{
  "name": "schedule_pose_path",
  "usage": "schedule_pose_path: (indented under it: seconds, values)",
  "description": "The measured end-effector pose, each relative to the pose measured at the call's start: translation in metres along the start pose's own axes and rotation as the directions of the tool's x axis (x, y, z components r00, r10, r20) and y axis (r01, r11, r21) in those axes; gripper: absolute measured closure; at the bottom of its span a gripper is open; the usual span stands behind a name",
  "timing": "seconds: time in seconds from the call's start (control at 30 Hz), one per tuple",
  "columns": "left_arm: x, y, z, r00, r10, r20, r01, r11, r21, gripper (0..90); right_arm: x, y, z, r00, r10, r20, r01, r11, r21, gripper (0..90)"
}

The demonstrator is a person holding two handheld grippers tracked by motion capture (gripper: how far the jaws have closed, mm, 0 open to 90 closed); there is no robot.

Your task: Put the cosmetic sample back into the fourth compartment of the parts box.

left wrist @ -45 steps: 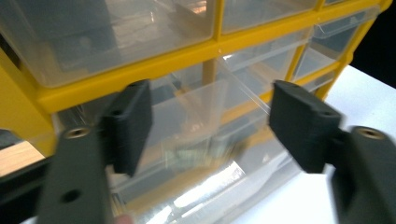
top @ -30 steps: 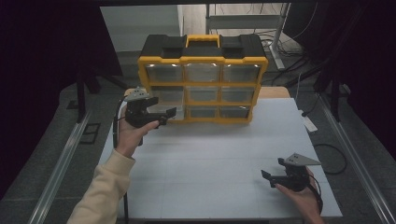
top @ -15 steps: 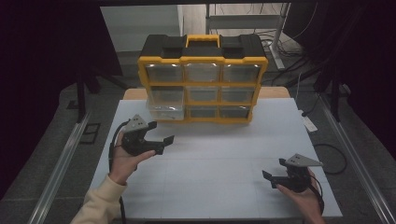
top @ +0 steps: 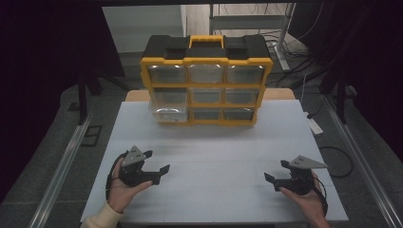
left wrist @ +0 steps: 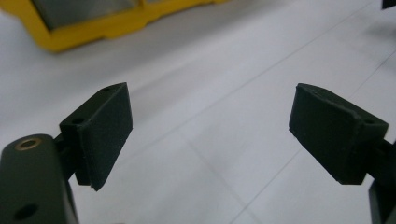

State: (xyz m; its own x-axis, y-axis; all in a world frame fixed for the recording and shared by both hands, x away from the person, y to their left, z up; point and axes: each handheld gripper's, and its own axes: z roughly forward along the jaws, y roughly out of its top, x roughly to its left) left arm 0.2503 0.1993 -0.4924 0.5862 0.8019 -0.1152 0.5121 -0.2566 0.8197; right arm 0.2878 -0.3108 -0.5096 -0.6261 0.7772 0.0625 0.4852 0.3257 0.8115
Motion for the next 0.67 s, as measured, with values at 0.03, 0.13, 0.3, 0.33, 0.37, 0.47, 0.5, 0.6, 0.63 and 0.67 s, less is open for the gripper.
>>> schedule_pose_path:
  seconds: [0.03, 0.13, 0.3, 0.33, 0.37, 0.47, 0.5, 0.6, 0.63, 0.67]
  values:
    - [0.001, -0.003, 0.000, 1.0000, -0.008, -0.001, 0.008, 1.0000, 0.003, 14.2, 0.000, 0.000, 0.001, 1.0000, 0.000, -0.001, 0.000, 1.000, 0.001, 13.1]
    - [0.004, -0.014, 0.003, 0.9997, -0.023, -0.004, 0.023, 0.9995, 0.021, 14.1, -0.001, 0.000, 0.002, 1.0000, 0.001, -0.007, -0.001, 1.000, 0.005, 13.2]
    - [0.006, -0.015, 0.009, 0.9998, -0.002, -0.021, 0.003, 0.9995, 0.032, 13.9, 0.000, 0.000, 0.002, 0.9998, -0.006, -0.017, 0.006, 1.000, 0.004, 13.2]
    - [0.006, -0.013, 0.010, 0.9997, 0.002, -0.026, -0.001, 0.9996, 0.028, 13.9, 0.000, 0.000, 0.003, 0.9997, -0.009, -0.021, 0.009, 1.000, 0.004, 13.2]
    - [0.007, -0.012, 0.011, 0.9996, -0.001, -0.028, 0.001, 0.9997, 0.025, 13.8, 0.000, -0.001, 0.003, 0.9996, -0.008, -0.028, 0.008, 1.000, 0.003, 13.2]
    - [0.008, -0.009, 0.013, 0.9998, -0.003, -0.020, 0.004, 0.9997, 0.024, 13.9, 0.000, -0.001, 0.003, 0.9996, -0.004, -0.027, 0.004, 1.000, 0.003, 13.1]
    - [0.008, -0.010, 0.014, 0.9997, 0.000, -0.023, 0.000, 0.9997, 0.026, 13.9, -0.001, -0.002, 0.003, 0.9996, 0.000, -0.029, 0.000, 1.000, 0.002, 13.2]
    - [0.009, -0.009, 0.012, 0.9997, -0.010, -0.021, 0.010, 0.9997, 0.022, 13.9, -0.002, -0.002, 0.003, 0.9993, 0.006, -0.037, -0.006, 1.000, -0.003, 13.2]
    - [0.009, -0.009, 0.011, 0.9996, -0.014, -0.025, 0.015, 0.9997, 0.019, 13.9, -0.002, -0.002, 0.004, 0.9991, 0.009, -0.041, -0.009, 1.000, -0.002, 13.2]
    - [0.009, -0.009, 0.011, 0.9996, -0.014, -0.025, 0.015, 0.9997, 0.019, 13.9, -0.003, -0.002, 0.004, 0.9990, 0.010, -0.043, -0.010, 1.000, -0.001, 13.2]
